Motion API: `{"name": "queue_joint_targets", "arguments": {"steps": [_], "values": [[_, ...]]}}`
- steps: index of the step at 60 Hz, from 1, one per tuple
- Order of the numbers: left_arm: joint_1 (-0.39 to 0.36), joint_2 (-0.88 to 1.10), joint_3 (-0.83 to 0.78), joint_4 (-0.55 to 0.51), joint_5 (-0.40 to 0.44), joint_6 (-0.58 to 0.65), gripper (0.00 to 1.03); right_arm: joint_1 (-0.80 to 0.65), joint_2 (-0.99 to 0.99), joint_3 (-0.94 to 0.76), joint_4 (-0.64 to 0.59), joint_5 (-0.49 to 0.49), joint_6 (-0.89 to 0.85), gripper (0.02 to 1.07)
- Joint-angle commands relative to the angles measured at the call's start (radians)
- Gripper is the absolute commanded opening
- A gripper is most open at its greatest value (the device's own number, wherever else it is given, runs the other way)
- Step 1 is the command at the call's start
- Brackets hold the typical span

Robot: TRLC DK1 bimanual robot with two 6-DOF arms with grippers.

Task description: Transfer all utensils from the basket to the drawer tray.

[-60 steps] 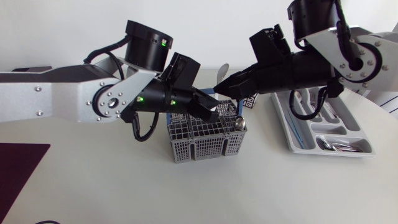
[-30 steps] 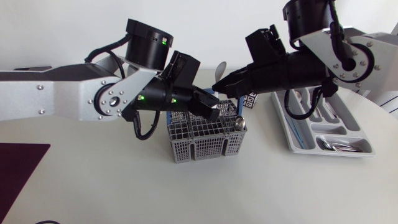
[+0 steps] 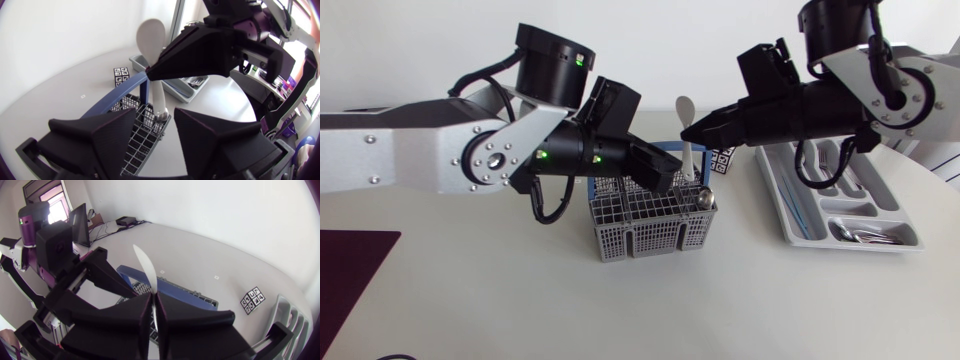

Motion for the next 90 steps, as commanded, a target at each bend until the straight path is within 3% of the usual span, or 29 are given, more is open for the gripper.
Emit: {"name": "queue_joint_targets", "arguments": {"steps": [1, 9, 18, 29, 40, 52, 60, 68, 83, 90], "values": [[-0.004, -0.049, 0.010, -0.002, -0.004, 0.018, 0.88, -0.049, -0.039, -0.045, -0.038, -0.032, -0.043, 0.08], [-0.033, -0.061, -0.007, -0.002, -0.064, 0.088, 0.91, -0.170, -0.084, -0.084, -0.093, -0.091, -0.135, 0.08], [-0.096, -0.035, -0.013, -0.007, -0.156, 0.194, 0.92, -0.408, -0.090, -0.088, -0.243, -0.197, -0.379, 0.08], [-0.119, 0.028, 0.002, -0.024, -0.176, 0.265, 0.92, -0.658, -0.010, -0.052, -0.458, -0.208, -0.795, 0.08], [-0.122, 0.063, 0.024, -0.045, -0.185, 0.334, 0.92, -0.900, 0.123, -0.002, -0.566, -0.154, -1.221, 0.08], [-0.124, 0.108, 0.087, -0.081, -0.188, 0.457, 0.98, -1.020, 0.247, 0.006, -0.538, -0.058, -1.536, 0.08], [-0.131, 0.147, 0.119, -0.097, -0.186, 0.565, 0.98, -1.046, 0.320, -0.006, -0.450, 0.008, -1.619, 0.08], [-0.145, 0.166, 0.117, -0.090, -0.191, 0.650, 0.98, -1.045, 0.332, -0.092, -0.237, 0.077, -1.669, 0.08], [-0.150, 0.184, 0.119, -0.094, -0.217, 0.734, 0.98, -1.015, 0.384, -0.103, -0.197, 0.180, -1.757, 0.09], [-0.158, 0.184, 0.122, -0.097, -0.228, 0.780, 0.98, -1.012, 0.379, -0.146, -0.108, 0.203, -1.778, 0.23]]}}
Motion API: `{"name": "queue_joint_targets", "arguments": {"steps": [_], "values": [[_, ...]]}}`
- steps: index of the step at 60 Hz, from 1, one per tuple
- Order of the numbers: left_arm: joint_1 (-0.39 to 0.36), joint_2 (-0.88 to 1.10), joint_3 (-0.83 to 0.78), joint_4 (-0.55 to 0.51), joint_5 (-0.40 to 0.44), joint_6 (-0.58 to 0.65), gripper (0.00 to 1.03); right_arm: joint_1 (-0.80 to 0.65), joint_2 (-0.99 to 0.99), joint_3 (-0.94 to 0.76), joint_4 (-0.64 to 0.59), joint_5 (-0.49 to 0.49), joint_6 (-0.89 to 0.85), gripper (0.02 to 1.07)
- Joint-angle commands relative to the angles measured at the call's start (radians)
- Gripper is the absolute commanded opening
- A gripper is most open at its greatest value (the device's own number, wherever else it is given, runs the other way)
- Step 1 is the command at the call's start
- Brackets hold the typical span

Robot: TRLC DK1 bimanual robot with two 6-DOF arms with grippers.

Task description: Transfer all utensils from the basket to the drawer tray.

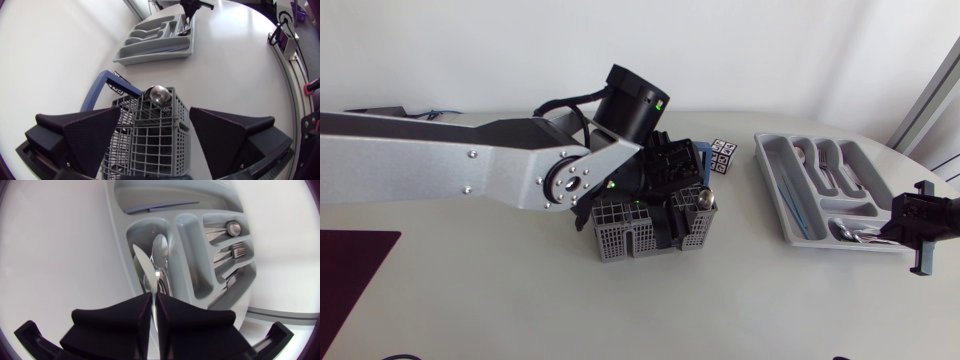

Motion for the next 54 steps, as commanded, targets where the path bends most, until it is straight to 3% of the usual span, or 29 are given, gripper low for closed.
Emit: {"name": "queue_joint_targets", "arguments": {"steps": [1, 4, 10, 17, 24, 29, 45, 54], "values": [[-0.014, 0.016, 0.027, -0.005, -0.009, 0.061, 0.98, 0.006, 0.020, -0.055, 0.056, 0.021, -0.056, 0.26], [-0.016, 0.018, 0.028, -0.005, -0.009, 0.069, 0.98, 0.006, 0.022, -0.069, 0.093, 0.031, -0.058, 0.31], [-0.020, 0.026, 0.039, -0.025, -0.011, 0.075, 0.98, 0.006, 0.006, -0.093, 0.157, 0.035, -0.052, 0.62], [-0.020, 0.026, 0.039, -0.035, -0.012, 0.073, 0.98, 0.007, -0.092, -0.110, 0.142, 0.021, 0.002, 0.72], [-0.023, 0.023, 0.022, -0.046, -0.023, 0.070, 0.98, 0.064, -0.219, -0.072, -0.042, -0.057, 0.166, 0.72], [-0.026, 0.024, 0.007, -0.043, -0.024, 0.069, 0.98, 0.147, -0.299, -0.078, -0.104, -0.079, 0.315, 0.72], [-0.028, 0.044, -0.001, -0.032, -0.035, 0.069, 0.98, 0.553, -0.452, -0.127, -0.107, -0.068, 0.873, 0.72], [-0.023, 0.049, -0.004, -0.026, -0.046, 0.073, 0.98, 0.759, -0.432, -0.107, -0.055, 0.008, 1.145, 0.71]]}}
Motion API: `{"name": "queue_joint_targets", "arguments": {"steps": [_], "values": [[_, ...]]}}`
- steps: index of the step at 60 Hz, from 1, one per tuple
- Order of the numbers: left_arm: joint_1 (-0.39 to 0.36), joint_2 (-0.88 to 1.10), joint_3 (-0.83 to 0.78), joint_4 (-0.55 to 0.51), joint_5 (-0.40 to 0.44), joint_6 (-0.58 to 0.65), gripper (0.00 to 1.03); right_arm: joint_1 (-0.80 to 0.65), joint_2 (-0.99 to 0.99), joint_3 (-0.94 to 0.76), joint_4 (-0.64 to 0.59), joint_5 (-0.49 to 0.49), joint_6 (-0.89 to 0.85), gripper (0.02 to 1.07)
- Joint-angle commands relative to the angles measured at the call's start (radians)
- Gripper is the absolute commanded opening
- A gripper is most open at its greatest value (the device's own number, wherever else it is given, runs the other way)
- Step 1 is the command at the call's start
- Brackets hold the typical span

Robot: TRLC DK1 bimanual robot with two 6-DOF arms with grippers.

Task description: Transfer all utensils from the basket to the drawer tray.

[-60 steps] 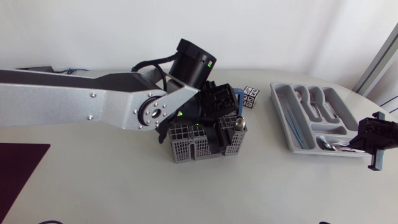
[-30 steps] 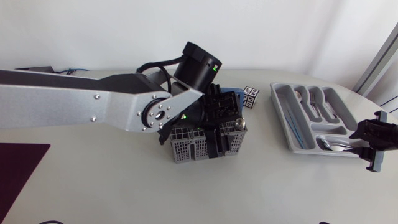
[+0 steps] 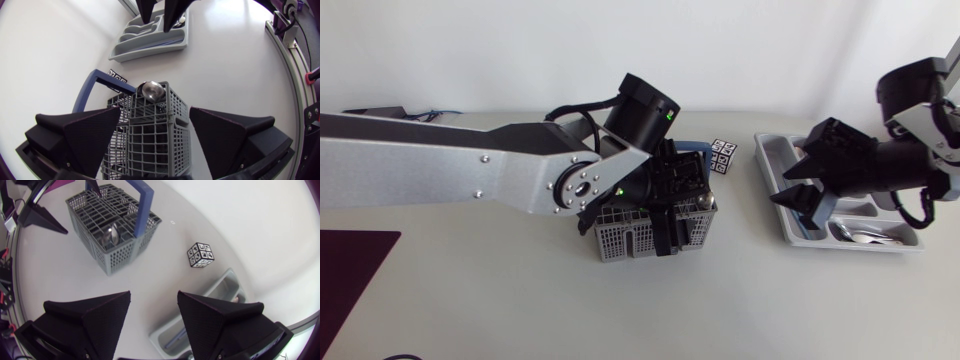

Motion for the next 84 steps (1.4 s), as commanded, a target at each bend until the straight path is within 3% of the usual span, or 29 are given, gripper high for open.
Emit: {"name": "queue_joint_targets", "arguments": {"steps": [1, 17, 33, 46, 58, 84], "values": [[-0.003, 0.029, -0.016, 0.008, -0.007, 0.026, 0.98, 0.098, 0.019, -0.012, 0.022, 0.038, 0.214, 0.71], [0.011, 0.015, -0.071, 0.048, -0.012, 0.027, 0.98, 0.333, 0.122, 0.106, 0.033, 0.196, 0.464, 0.60], [0.022, -0.011, -0.131, 0.095, -0.020, 0.018, 0.98, 0.397, 0.217, 0.191, 0.054, 0.331, 0.573, 0.46], [0.033, -0.025, -0.152, 0.111, -0.023, 0.017, 0.98, 0.432, 0.264, 0.212, 0.071, 0.385, 0.627, 0.38], [0.039, -0.034, -0.168, 0.115, -0.023, 0.017, 0.98, 0.454, 0.249, 0.188, 0.054, 0.441, 0.638, 0.38], [0.037, -0.040, -0.180, 0.121, -0.023, 0.015, 0.98, 0.468, 0.194, 0.158, 0.051, 0.441, 0.635, 0.38]]}}
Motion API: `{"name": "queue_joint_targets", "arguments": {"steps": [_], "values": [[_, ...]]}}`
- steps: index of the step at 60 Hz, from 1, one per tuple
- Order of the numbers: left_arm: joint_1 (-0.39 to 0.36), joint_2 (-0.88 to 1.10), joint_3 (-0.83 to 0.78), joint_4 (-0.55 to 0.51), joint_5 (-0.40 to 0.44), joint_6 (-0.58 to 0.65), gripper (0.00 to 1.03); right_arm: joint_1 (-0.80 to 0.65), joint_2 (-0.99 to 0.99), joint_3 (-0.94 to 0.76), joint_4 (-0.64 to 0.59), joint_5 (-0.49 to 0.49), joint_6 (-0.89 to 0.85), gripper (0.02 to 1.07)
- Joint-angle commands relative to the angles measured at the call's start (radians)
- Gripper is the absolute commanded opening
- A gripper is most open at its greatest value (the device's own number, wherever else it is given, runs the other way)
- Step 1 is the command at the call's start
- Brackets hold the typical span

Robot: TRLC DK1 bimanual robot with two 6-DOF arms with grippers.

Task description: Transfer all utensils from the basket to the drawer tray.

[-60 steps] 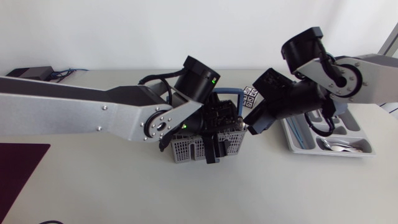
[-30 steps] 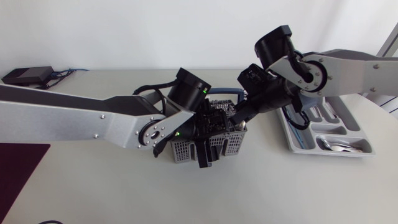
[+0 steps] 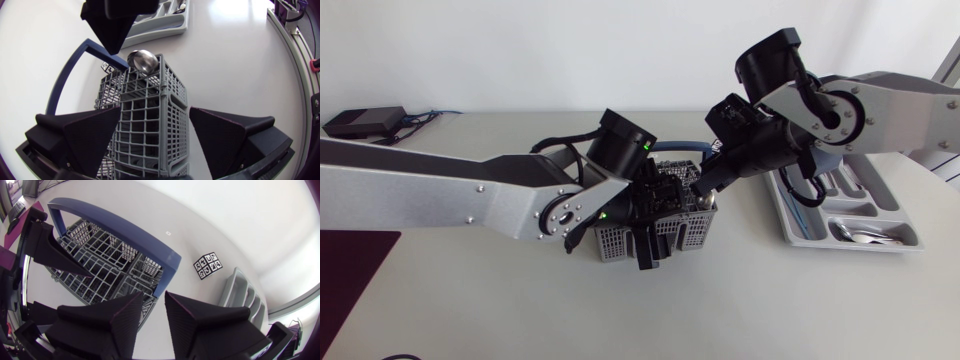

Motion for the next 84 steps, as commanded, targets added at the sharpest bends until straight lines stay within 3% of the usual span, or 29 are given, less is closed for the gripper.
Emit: {"name": "queue_joint_targets", "arguments": {"steps": [1, 24, 42, 47, 53, 61, 84], "values": [[0.006, -0.021, -0.032, 0.007, 0.000, 0.015, 0.98, 0.013, -0.006, -0.038, -0.011, 0.008, 0.022, 0.38], [0.007, -0.030, -0.048, 0.010, 0.000, 0.014, 0.98, 0.015, 0.011, -0.067, -0.005, 0.016, 0.022, 0.38], [0.006, -0.030, -0.056, 0.010, 0.000, 0.015, 0.98, 0.038, 0.012, -0.099, 0.019, 0.094, -0.008, 0.37], [0.006, -0.030, -0.056, 0.010, 0.000, 0.015, 0.98, 0.039, 0.017, -0.107, 0.022, 0.102, -0.015, 0.29], [0.004, -0.030, -0.055, 0.010, 0.000, 0.015, 0.98, 0.039, 0.020, -0.113, 0.025, 0.102, -0.021, 0.26], [0.000, -0.030, -0.053, 0.009, 0.000, 0.015, 0.98, 0.039, 0.024, -0.112, 0.035, 0.100, -0.028, 0.12], [-0.005, -0.032, -0.050, 0.009, -0.015, 0.015, 0.98, 0.038, -0.011, -0.188, 0.121, 0.076, -0.064, 0.08]]}}
